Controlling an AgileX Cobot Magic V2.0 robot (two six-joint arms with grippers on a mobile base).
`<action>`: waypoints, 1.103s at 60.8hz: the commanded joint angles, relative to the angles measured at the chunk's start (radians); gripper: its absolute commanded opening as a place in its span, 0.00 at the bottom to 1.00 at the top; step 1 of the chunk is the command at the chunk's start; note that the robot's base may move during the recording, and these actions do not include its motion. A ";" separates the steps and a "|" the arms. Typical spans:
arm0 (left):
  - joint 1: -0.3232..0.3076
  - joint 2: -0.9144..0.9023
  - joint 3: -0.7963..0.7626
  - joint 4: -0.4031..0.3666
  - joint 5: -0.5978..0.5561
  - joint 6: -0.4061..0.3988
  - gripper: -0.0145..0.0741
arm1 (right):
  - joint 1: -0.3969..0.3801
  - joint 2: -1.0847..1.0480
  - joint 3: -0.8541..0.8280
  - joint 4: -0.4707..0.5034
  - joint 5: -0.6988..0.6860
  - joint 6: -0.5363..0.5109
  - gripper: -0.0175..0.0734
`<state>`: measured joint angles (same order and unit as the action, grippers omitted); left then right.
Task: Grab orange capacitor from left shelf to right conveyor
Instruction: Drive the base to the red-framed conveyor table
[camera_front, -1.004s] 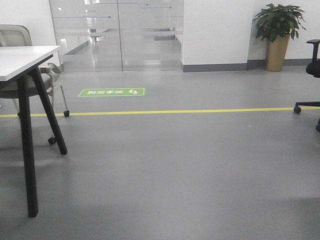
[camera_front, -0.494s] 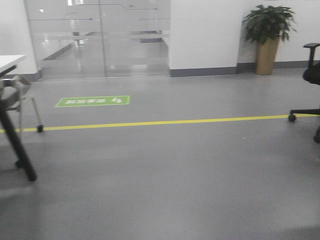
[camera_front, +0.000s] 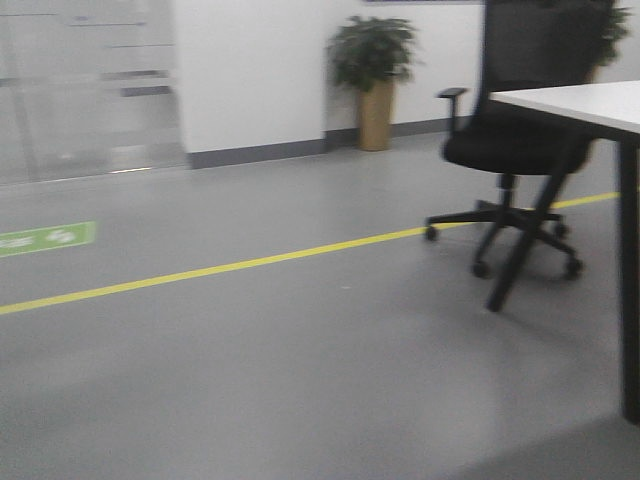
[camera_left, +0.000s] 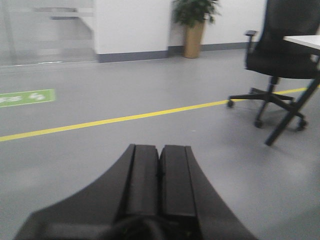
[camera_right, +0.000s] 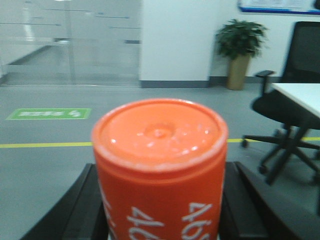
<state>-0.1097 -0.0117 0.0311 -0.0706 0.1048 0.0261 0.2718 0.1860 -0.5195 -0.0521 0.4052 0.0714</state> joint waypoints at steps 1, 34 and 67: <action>-0.001 -0.012 -0.005 -0.003 -0.084 -0.002 0.02 | -0.005 0.017 -0.027 -0.013 -0.098 -0.005 0.30; -0.001 -0.012 -0.005 -0.003 -0.084 -0.002 0.02 | -0.005 0.017 -0.027 -0.013 -0.098 -0.005 0.30; -0.001 -0.012 -0.005 -0.003 -0.084 -0.002 0.02 | -0.005 0.017 -0.027 -0.013 -0.098 -0.005 0.30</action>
<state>-0.1097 -0.0117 0.0311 -0.0706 0.1048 0.0261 0.2718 0.1860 -0.5195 -0.0521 0.4052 0.0714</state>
